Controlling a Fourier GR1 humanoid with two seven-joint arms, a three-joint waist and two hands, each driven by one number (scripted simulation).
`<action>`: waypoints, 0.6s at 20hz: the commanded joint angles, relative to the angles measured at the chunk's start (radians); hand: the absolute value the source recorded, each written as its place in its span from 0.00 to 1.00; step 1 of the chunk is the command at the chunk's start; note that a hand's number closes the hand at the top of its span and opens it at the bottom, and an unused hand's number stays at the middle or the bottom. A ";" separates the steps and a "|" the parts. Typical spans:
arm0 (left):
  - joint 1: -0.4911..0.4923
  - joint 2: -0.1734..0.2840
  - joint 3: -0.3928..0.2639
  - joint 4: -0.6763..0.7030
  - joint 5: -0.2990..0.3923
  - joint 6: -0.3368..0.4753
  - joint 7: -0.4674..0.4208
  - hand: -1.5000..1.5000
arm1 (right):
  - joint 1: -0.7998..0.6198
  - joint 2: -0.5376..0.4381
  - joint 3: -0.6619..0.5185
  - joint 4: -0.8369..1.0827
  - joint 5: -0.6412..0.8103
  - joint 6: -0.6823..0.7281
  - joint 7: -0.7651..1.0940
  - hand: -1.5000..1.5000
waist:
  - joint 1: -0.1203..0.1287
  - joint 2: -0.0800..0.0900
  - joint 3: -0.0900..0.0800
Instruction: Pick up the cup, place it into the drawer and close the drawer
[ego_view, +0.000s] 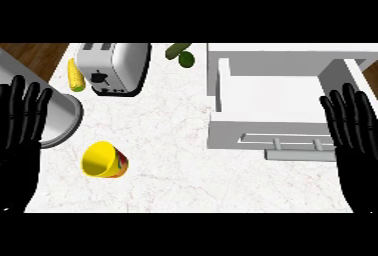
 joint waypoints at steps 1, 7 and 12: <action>-0.008 -0.024 -0.058 -0.077 -0.089 0.059 0.102 0.00 | 0.018 0.019 0.037 0.010 0.041 -0.008 -0.015 0.00 | -0.024 -0.002 -0.023; 0.073 -0.120 -0.037 0.014 -0.016 0.196 0.035 0.00 | -0.021 0.016 0.016 -0.010 -0.092 0.029 0.112 0.00 | -0.024 0.000 -0.025; 0.103 -0.122 -0.093 -0.014 -0.024 0.234 0.044 0.00 | -0.020 0.019 -0.012 0.097 -0.090 0.059 0.006 0.00 | -0.024 -0.001 -0.024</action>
